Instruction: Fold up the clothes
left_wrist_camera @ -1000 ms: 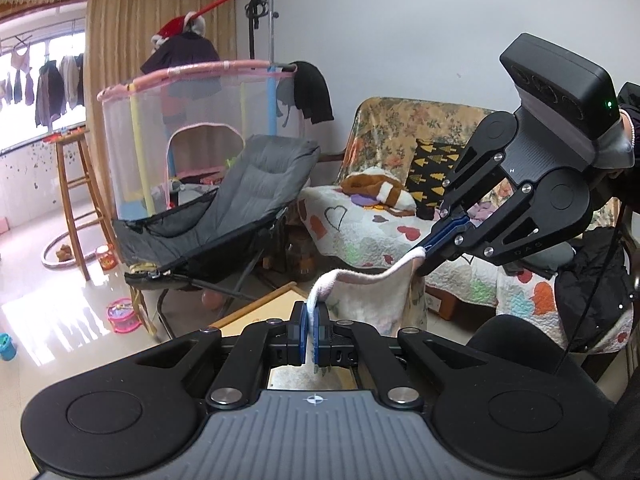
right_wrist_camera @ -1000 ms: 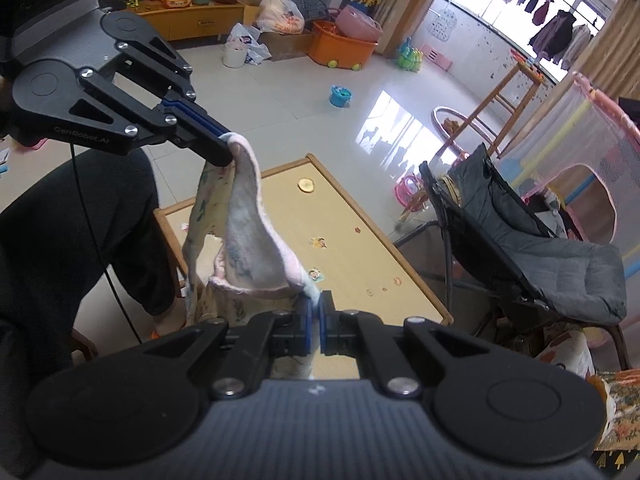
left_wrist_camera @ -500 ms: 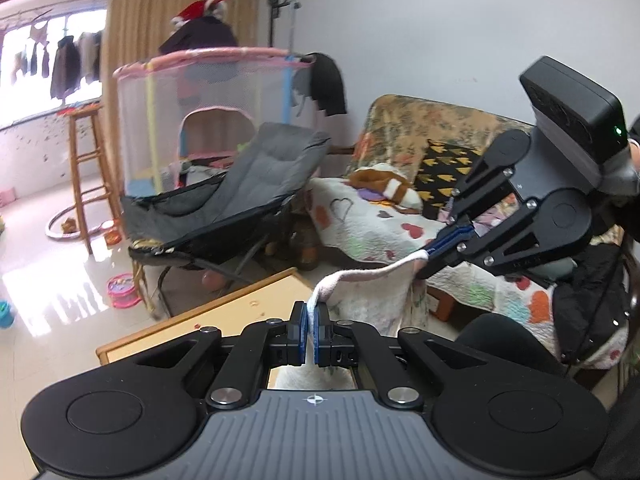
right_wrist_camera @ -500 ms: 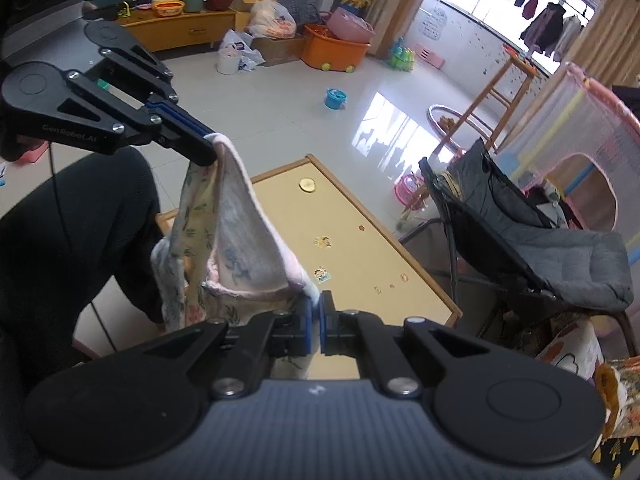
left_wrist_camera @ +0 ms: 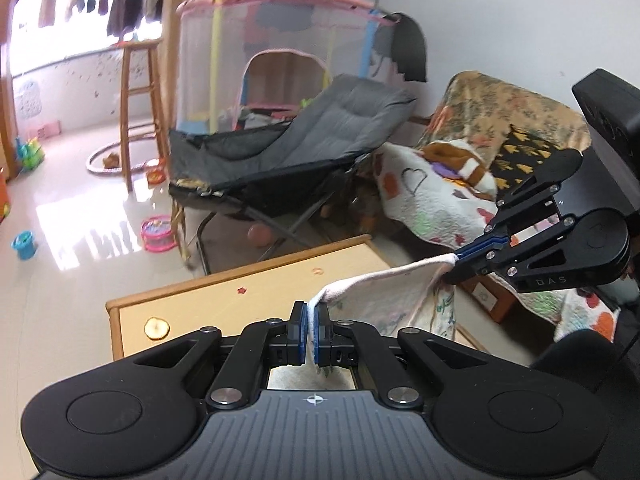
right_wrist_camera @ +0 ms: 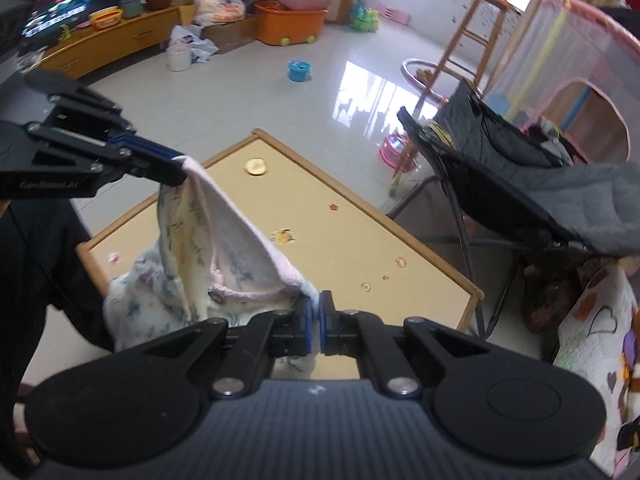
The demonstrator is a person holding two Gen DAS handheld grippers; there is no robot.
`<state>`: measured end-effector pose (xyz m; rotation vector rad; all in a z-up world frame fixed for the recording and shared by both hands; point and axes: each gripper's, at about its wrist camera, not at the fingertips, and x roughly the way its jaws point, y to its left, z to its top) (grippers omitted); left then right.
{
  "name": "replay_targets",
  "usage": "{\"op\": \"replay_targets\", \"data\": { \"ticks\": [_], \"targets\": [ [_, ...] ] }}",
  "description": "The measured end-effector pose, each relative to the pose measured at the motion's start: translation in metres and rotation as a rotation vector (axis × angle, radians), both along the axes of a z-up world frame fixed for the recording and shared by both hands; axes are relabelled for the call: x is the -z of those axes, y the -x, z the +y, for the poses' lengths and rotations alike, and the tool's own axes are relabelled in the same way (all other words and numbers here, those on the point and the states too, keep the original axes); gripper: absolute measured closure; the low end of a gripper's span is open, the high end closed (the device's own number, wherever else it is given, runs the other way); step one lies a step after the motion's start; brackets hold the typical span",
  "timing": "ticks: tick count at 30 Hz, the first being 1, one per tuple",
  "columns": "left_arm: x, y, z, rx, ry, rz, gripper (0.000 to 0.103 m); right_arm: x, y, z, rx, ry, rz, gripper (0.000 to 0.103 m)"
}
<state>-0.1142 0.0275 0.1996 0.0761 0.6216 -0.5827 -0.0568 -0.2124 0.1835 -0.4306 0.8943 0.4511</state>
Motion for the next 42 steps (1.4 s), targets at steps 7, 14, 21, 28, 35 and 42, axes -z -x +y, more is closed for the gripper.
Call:
{"op": "replay_targets", "data": {
  "ticks": [7, 14, 21, 28, 35, 42],
  "targets": [
    [0.028, -0.066, -0.008, -0.053, 0.005, 0.04, 0.1, 0.033, -0.046, -0.005, 0.066, -0.029, 0.033, 0.099],
    [0.061, -0.123, -0.021, -0.091, -0.003, 0.09, 0.1, 0.065, -0.082, -0.01, 0.135, -0.056, 0.059, 0.099],
    [0.091, -0.165, -0.036, -0.131, -0.009, 0.117, 0.1, 0.085, -0.109, -0.014, 0.215, -0.076, 0.059, 0.099],
    [0.115, -0.205, -0.045, -0.17, -0.02, 0.135, 0.1, 0.102, -0.133, -0.014, 0.253, -0.08, 0.059, 0.099],
    [0.147, -0.243, -0.053, -0.183, -0.05, 0.175, 0.1, 0.129, -0.157, -0.014, 0.276, -0.075, 0.102, 0.099],
    [0.17, -0.269, -0.056, -0.195, -0.06, 0.203, 0.1, 0.148, -0.172, -0.015, 0.307, -0.084, 0.124, 0.099]
  ]
}}
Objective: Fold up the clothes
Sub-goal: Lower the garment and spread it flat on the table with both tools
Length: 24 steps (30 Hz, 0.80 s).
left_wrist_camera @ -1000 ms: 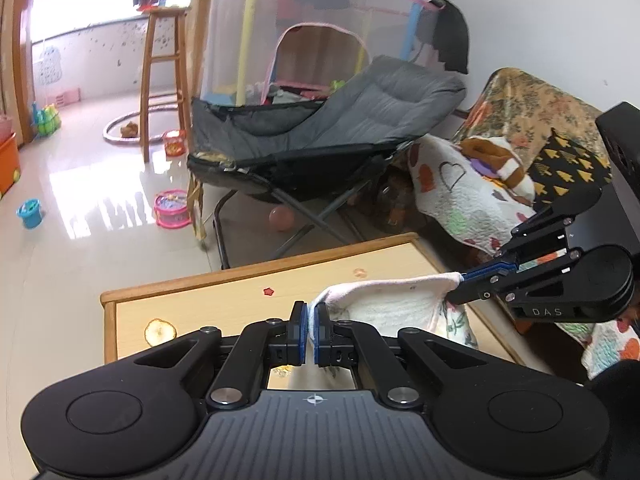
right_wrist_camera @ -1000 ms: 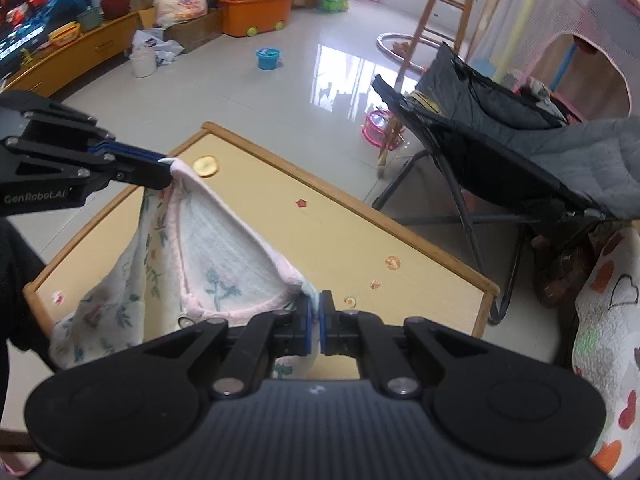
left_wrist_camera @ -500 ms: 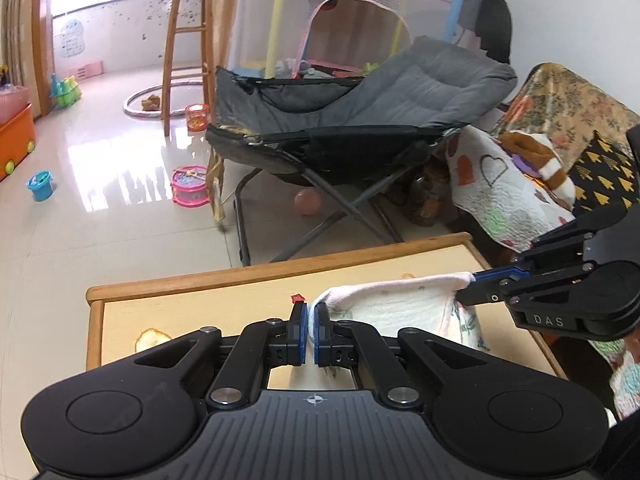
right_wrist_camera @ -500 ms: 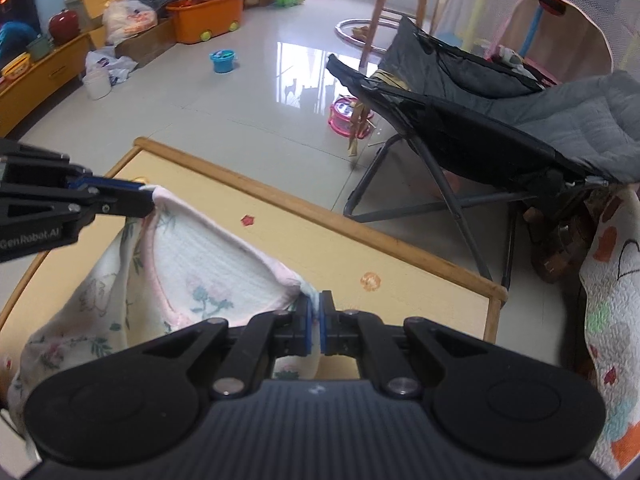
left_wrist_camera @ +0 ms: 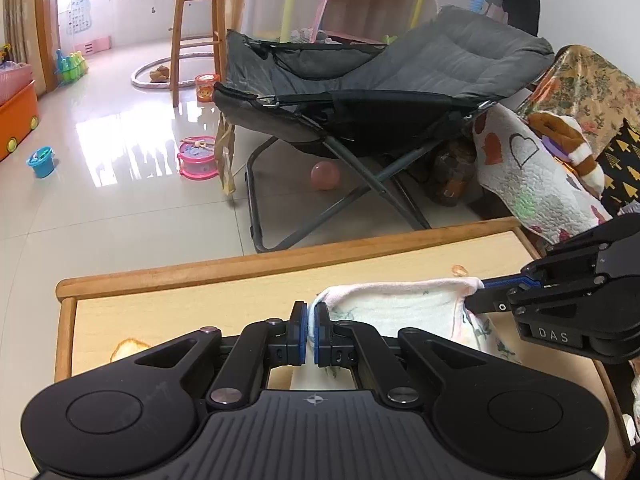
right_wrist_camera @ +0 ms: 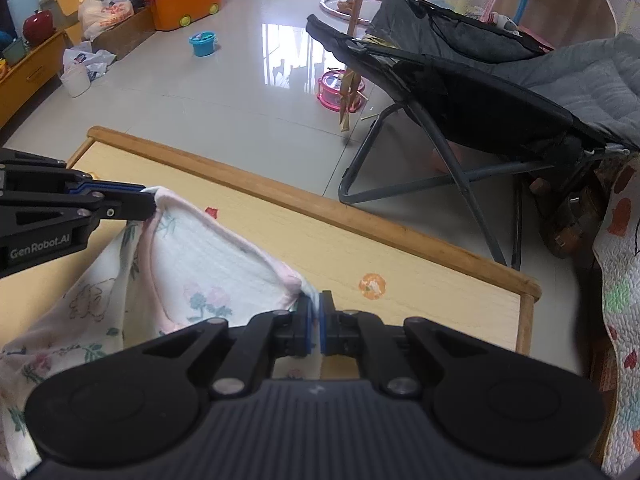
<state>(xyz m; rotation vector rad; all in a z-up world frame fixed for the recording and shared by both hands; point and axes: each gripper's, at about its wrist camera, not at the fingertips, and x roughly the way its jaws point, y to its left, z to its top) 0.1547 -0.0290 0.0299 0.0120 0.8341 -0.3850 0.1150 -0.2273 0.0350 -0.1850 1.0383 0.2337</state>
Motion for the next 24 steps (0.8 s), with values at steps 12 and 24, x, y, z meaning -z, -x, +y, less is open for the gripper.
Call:
{"op": "replay_targets", "data": {
  "ticks": [12, 24],
  "targets": [
    [0.025, -0.019, -0.005, 0.0, -0.032, 0.055, 0.093, 0.018, -0.008, -0.005, 0.049, -0.013, -0.011, 0.098],
    [0.012, -0.011, 0.01, -0.079, 0.016, 0.029, 0.086, 0.0, 0.001, -0.023, 0.129, -0.092, -0.099, 0.094]
  ]
}}
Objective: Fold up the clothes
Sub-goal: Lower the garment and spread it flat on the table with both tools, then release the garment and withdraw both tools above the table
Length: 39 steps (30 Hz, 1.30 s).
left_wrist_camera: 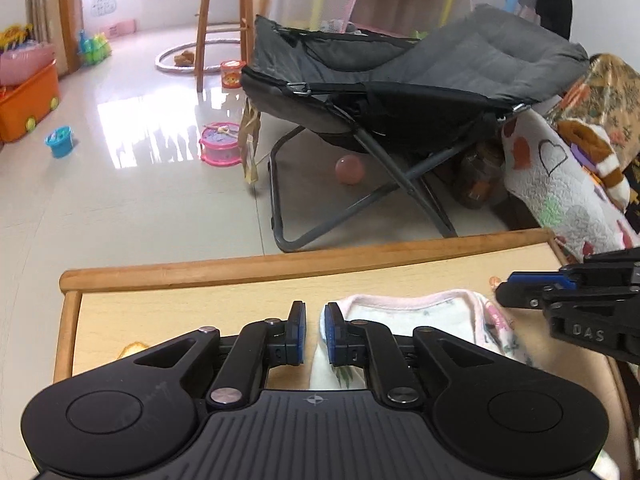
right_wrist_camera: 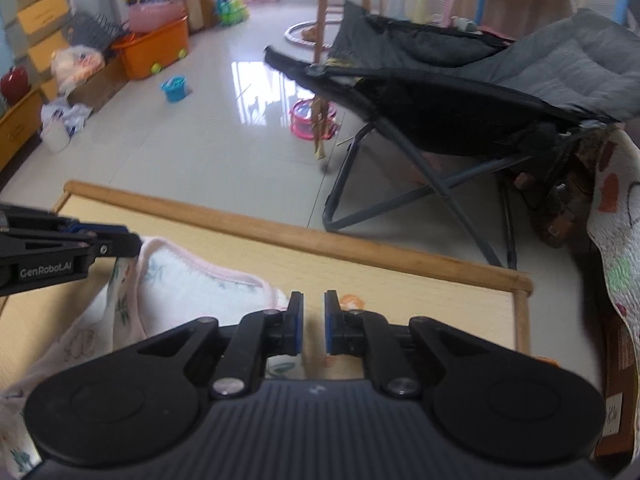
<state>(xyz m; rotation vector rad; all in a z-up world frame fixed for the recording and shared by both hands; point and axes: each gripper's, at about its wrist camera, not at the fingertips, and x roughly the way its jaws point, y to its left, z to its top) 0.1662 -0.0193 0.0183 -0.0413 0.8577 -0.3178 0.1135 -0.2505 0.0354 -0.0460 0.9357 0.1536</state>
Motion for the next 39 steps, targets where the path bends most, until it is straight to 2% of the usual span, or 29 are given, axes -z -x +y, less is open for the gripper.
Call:
{"op": "replay_targets", "data": {
  "ticks": [2, 4, 5, 9, 13, 19, 21, 24, 27, 29, 32, 34, 39],
  "targets": [
    [-0.004, 0.004, 0.005, -0.018, 0.033, -0.001, 0.075, -0.008, 0.008, -0.005, 0.015, -0.024, -0.015, 0.093],
    [-0.01, 0.011, 0.009, -0.038, 0.06, -0.008, 0.057, -0.017, 0.018, -0.009, 0.02, -0.038, -0.028, 0.092],
    [-0.013, 0.015, 0.011, -0.044, 0.071, -0.011, 0.055, -0.022, 0.024, -0.011, 0.023, -0.044, -0.034, 0.092],
    [-0.029, 0.037, 0.018, -0.053, 0.107, -0.021, 0.053, -0.038, 0.056, -0.014, 0.026, -0.066, -0.04, 0.092],
    [-0.044, 0.065, 0.025, -0.083, 0.086, -0.013, 0.051, -0.045, 0.093, -0.008, 0.012, -0.063, -0.038, 0.092],
    [-0.057, 0.13, 0.032, -0.049, 0.087, -0.008, 0.051, -0.03, 0.137, 0.002, 0.06, -0.108, 0.028, 0.091],
    [-0.055, 0.155, 0.034, -0.041, 0.092, 0.0, 0.051, -0.025, 0.141, 0.008, 0.077, -0.115, 0.046, 0.091],
    [-0.041, 0.19, 0.032, -0.018, 0.101, 0.055, 0.051, -0.025, 0.153, 0.016, 0.093, -0.128, 0.021, 0.091],
    [-0.024, 0.22, 0.023, 0.05, 0.089, 0.106, 0.051, -0.019, 0.165, 0.019, 0.109, -0.112, 0.041, 0.091],
    [-0.015, 0.238, 0.013, 0.101, 0.068, 0.111, 0.051, -0.013, 0.172, 0.017, 0.137, -0.111, 0.059, 0.091],
    [-0.004, 0.255, -0.004, 0.175, 0.006, 0.109, 0.051, -0.007, 0.182, 0.009, 0.188, -0.131, 0.078, 0.091],
    [-0.001, 0.259, -0.01, 0.184, -0.027, 0.087, 0.051, -0.004, 0.188, 0.009, 0.184, -0.136, 0.079, 0.091],
    [-0.007, 0.262, -0.025, 0.217, -0.012, 0.075, 0.051, 0.0, 0.202, 0.011, 0.156, -0.127, 0.075, 0.091]
  ]
}}
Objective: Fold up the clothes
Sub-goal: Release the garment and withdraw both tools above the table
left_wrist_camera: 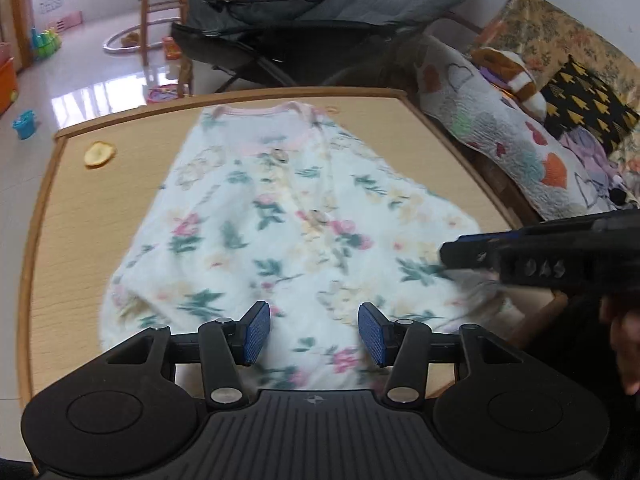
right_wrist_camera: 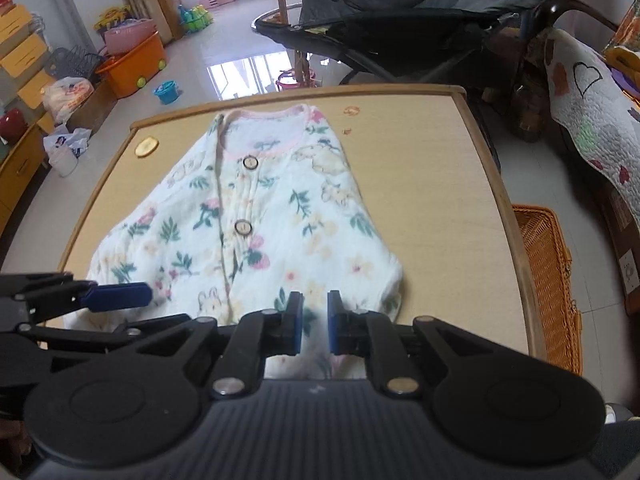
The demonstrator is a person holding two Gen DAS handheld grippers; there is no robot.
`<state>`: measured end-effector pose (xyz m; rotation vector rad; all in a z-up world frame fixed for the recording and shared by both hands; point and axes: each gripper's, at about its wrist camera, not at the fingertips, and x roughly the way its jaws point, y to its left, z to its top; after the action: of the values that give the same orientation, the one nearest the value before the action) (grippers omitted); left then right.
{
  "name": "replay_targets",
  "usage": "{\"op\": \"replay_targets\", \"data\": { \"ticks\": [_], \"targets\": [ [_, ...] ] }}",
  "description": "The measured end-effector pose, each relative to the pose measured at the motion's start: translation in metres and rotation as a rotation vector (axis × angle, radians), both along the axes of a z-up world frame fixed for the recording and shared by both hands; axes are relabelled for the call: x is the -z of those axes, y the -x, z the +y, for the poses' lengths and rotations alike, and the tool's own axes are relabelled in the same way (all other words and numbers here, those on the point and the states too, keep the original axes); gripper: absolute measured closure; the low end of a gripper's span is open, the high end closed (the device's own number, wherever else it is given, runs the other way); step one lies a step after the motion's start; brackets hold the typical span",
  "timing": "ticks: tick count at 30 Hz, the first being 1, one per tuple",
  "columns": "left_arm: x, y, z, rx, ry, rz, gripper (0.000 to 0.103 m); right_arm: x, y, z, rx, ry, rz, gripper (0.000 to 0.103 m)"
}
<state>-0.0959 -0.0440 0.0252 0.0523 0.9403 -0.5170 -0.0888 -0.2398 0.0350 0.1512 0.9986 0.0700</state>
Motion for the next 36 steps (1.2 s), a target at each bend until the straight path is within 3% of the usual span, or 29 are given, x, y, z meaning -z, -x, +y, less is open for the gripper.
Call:
{"op": "replay_targets", "data": {
  "ticks": [4, 23, 28, 36],
  "targets": [
    [0.004, 0.003, -0.014, 0.054, -0.021, -0.002, 0.051, 0.005, 0.003, -0.001, -0.013, 0.006, 0.02, 0.091],
    [0.019, -0.013, -0.049, 0.072, -0.101, -0.006, 0.056, 0.013, 0.002, 0.001, -0.022, -0.015, 0.042, 0.091],
    [0.018, -0.013, -0.05, 0.087, -0.086, -0.014, 0.077, 0.015, 0.002, 0.001, -0.024, -0.016, 0.045, 0.091],
    [0.013, -0.014, -0.043, 0.077, -0.048, -0.022, 0.088, 0.016, 0.002, 0.0, -0.022, -0.025, 0.047, 0.089]
  ]
}}
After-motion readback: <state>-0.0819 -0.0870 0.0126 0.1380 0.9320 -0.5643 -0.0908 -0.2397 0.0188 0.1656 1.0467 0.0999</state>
